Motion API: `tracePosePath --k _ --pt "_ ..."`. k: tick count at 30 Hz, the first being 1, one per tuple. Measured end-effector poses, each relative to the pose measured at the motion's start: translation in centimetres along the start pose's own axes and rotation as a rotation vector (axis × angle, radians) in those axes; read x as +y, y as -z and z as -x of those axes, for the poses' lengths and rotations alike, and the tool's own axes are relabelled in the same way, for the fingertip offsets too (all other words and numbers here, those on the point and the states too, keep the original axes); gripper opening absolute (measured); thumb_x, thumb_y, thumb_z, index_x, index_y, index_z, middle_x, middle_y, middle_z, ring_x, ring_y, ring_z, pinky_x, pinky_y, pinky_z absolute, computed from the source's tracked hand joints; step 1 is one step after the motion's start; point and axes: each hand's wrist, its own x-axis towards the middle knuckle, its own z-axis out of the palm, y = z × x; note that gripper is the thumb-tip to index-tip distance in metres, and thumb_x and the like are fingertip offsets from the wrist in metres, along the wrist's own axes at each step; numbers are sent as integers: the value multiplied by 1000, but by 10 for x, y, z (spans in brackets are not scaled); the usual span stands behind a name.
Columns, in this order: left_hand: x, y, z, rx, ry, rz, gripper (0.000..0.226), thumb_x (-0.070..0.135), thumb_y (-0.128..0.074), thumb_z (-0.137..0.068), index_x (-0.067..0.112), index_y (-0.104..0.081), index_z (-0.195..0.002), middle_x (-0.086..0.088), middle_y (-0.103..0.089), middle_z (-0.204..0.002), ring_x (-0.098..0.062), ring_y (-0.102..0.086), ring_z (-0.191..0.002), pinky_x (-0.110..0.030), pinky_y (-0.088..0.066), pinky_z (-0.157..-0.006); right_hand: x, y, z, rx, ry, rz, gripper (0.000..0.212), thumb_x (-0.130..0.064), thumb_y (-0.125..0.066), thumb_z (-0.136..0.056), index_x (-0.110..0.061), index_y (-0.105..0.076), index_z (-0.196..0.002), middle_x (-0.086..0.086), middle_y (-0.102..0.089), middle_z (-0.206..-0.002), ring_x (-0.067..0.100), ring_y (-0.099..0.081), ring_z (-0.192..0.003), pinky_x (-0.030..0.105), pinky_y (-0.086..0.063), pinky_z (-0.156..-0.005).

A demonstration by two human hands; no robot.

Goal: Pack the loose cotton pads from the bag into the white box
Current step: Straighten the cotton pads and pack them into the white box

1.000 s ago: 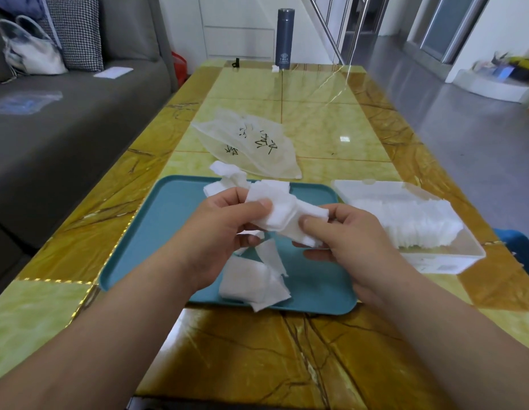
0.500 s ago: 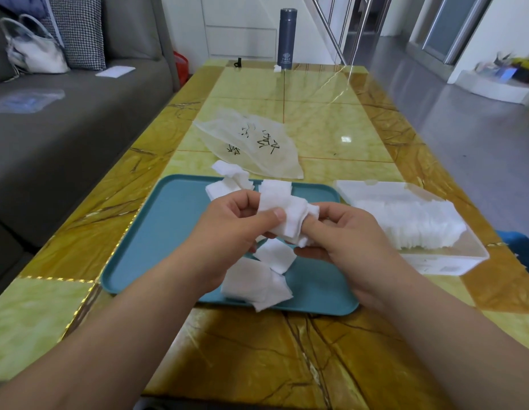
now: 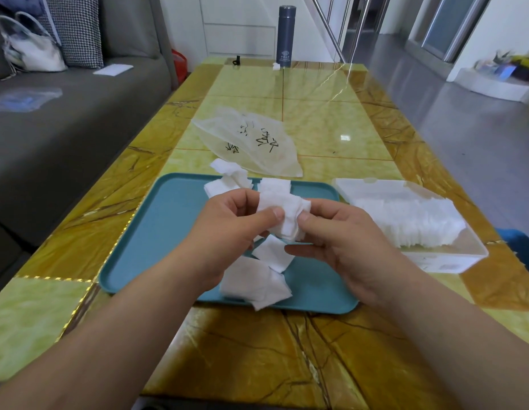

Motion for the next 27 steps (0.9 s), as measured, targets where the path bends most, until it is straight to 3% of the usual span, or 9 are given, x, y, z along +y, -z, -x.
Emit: tracePosePath --k 3,7,10,14,20,24,27 --pt "0 -1 1 27 -16 13 14 14 -77 -90 6 -75 -102 -2 -72 -79 -6 -61 -63 -15 -45 -52 -2 2 3 -55 23 -9 27 -6 -70 -93 -12 -74 -120 11 -80 -109 27 -76 -107 47 -60 -96" --pt "3 -3 3 32 -22 18 15 12 -77 -89 7 -74 -104 -7 -75 -82 -6 -64 -63 -15 -46 -51 2 0 1 10 48 10 21 -14 -69 -97 -14 -75 -116 9 -81 -104 25 -77 -103 48 -61 -95" --pt "5 -2 3 54 -5 32 20 15 -80 -88 15 -69 -106 -12 -78 -91 -12 -69 -68 -24 -47 -54 4 2 -2 35 44 12 19 -16 -63 -102 -14 -76 -115 10 -81 -104 27 -76 -104 46 -63 -90" --pt "2 1 0 88 -19 -7 11 22 -78 -91 15 -71 -96 -6 -78 -86 -16 -69 -72 -34 -46 -60 7 3 -5 58 38 27 21 -15 -58 -105 -15 -77 -114 11 -80 -106 32 -75 -106 39 -63 -82" --pt "3 10 -3 74 31 171 17 17 -79 -89 22 -67 -77 -9 -69 -92 -21 -59 -80 -31 -41 -61 7 5 -8 105 -5 -20 22 -15 -56 -106 -12 -75 -116 15 -79 -108 35 -75 -106 39 -63 -80" --pt "10 19 -6 78 9 305 13 21 -77 -87 23 -65 -81 -4 -68 -91 -16 -59 -74 -30 -39 -61 9 7 -8 188 -34 48 20 -17 -55 -107 -15 -75 -112 9 -81 -104 28 -78 -100 37 -62 -79" --pt "13 17 -2 -27 -30 232 11 22 -78 -80 20 -69 -85 -4 -70 -85 -15 -60 -67 -29 -39 -58 8 6 -7 174 -20 72 21 -16 -55 -107 -16 -76 -108 9 -81 -103 26 -78 -98 36 -62 -79"
